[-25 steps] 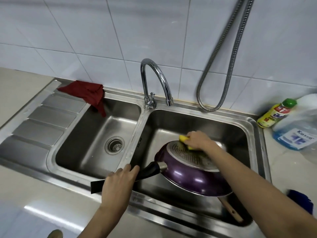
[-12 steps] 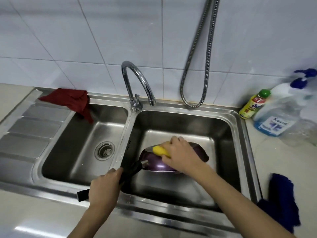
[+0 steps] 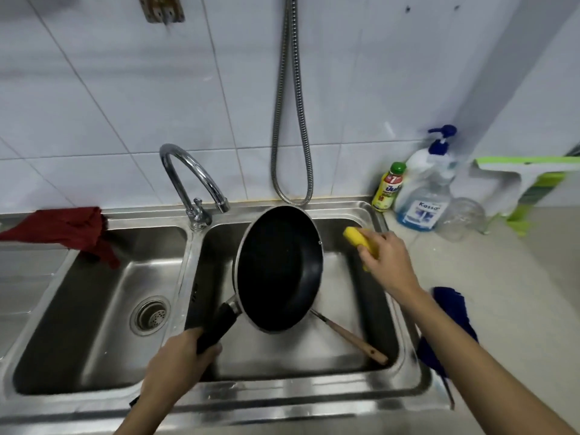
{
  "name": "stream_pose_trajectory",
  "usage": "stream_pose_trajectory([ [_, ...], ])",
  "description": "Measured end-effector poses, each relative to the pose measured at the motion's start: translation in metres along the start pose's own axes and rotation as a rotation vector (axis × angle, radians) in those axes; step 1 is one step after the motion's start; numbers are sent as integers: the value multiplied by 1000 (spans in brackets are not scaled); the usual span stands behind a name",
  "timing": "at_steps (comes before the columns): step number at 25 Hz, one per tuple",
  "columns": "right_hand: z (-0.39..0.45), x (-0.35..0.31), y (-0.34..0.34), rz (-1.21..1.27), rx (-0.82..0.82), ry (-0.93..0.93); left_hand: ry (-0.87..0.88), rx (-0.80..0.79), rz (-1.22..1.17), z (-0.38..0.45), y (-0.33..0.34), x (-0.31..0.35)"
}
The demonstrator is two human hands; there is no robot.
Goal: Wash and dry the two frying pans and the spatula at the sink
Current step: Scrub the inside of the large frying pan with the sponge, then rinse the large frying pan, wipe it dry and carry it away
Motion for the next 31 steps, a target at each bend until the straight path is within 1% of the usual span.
stream_pose_trajectory([
  [3,-21,90,0,-85,-35,240,-29,-35,-55,-5,3,-2],
  [6,-32,136,3,-156,-60,360,-93,-61,-100,-17,10,-5],
  [8,-33,144,8,-208,-79,367,-146,-90,-184,-29,16,-6],
  [11,-28,141,11,-269,-61,298,-257,-146,-316,-52,29,-6],
  [15,-15,148,14,-301,-108,250,-355,-155,-535,-80,49,0],
  [17,-15,142,11,-327,-68,210,-393,-151,-638,-91,59,4],
  [19,-10,103,11,-252,-5,49,-414,-119,-702,-100,64,6],
  [21,5,41,22,-50,-25,-150,-427,-76,-726,-104,64,5],
  [23,31,-30,43,190,-119,-238,-442,-36,-710,-104,59,0],
  [25,62,-103,71,356,-273,-263,-455,-8,-692,-102,53,-2],
  [26,79,-145,91,359,-356,-323,-461,-4,-694,-100,51,-4],
  [28,103,-219,130,244,-515,-458,-454,-8,-691,-97,49,-3],
  [30,114,-269,168,145,-650,-522,-453,-15,-690,-92,47,-2],
  [31,114,-285,178,158,-710,-522,-454,-16,-691,-89,46,-2],
])
Point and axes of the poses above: each hand's wrist, its own z-axis towards the middle knuckle, its own y-axis out of the palm, x = y × z, the point moved 9 cm from there along z, towards the middle knuckle, and after that the axes turned 2 degrees about -z, right-handed, at the moved point
